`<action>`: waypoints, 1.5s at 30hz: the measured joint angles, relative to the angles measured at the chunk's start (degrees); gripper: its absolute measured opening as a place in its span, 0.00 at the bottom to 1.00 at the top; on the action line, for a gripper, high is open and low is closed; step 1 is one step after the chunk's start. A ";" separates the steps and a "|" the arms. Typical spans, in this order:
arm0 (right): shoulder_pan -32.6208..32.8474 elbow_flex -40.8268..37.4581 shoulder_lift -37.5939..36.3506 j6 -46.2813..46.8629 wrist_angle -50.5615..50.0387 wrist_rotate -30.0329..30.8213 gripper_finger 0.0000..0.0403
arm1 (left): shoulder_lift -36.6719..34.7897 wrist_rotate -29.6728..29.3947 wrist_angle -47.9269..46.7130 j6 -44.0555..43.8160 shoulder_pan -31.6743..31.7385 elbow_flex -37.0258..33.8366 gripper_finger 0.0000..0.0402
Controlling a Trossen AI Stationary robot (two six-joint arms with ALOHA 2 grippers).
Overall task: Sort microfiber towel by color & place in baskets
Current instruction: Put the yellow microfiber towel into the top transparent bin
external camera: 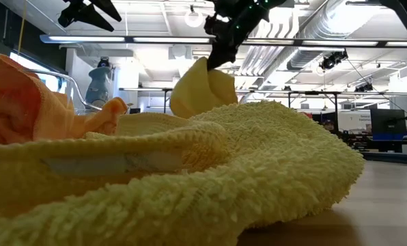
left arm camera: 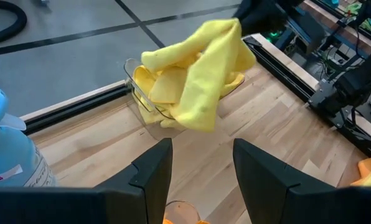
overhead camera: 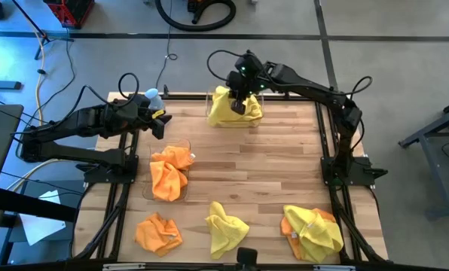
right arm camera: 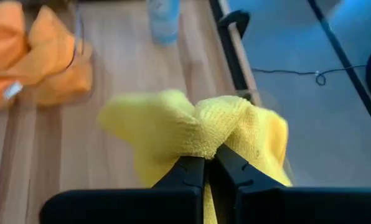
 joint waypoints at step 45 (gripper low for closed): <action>0.67 0.00 -0.60 9.30 5.53 9.85 0.00 | 0.00 -1.64 -0.07 3.48 0.00 0.00 0.39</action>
